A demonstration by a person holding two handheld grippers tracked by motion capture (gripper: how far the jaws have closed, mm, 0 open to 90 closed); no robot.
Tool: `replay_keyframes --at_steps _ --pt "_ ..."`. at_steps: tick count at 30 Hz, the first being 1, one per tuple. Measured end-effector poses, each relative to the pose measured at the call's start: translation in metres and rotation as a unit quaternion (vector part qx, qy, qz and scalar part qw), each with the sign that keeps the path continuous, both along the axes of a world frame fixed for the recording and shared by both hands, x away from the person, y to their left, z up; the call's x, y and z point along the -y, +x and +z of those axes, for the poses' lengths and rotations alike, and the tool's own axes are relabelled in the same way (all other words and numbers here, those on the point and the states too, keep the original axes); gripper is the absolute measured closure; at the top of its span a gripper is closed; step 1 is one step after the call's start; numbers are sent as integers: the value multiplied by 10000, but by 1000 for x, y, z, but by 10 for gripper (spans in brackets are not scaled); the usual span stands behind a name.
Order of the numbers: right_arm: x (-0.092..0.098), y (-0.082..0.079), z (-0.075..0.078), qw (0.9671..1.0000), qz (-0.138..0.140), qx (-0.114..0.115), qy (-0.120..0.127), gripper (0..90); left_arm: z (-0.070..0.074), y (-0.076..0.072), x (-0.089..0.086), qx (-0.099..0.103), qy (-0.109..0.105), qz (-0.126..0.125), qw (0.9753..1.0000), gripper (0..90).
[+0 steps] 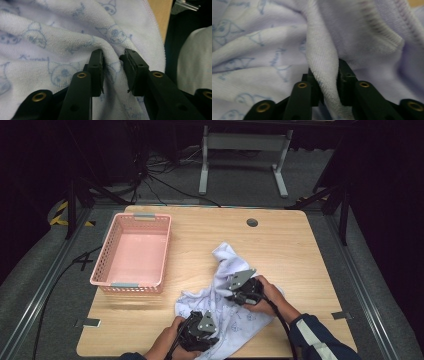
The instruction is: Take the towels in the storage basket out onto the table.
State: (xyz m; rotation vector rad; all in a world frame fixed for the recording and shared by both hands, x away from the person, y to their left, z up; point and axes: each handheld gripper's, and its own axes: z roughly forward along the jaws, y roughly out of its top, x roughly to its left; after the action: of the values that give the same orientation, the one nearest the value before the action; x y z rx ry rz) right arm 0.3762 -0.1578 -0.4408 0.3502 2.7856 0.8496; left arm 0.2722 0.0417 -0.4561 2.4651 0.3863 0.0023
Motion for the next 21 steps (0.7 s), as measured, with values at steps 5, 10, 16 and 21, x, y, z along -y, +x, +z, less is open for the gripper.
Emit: replay_keyframes --at_steps 5,10,16,21 --pt "14 -13 8 9999 -51 -43 159 531 12 0 -8 167 -170 26 9997 610" --pt "47 -8 37 9958 -519 201 728 499 30 18 -22 476 -425 469 9969 556" --pt "68 15 40 9882 -1316 376 695 549 20 51 -23 626 -139 1011 9928 581" --pt "54 27 10 9913 -1306 23 159 489 3 67 -22 530 127 1061 9929 593"
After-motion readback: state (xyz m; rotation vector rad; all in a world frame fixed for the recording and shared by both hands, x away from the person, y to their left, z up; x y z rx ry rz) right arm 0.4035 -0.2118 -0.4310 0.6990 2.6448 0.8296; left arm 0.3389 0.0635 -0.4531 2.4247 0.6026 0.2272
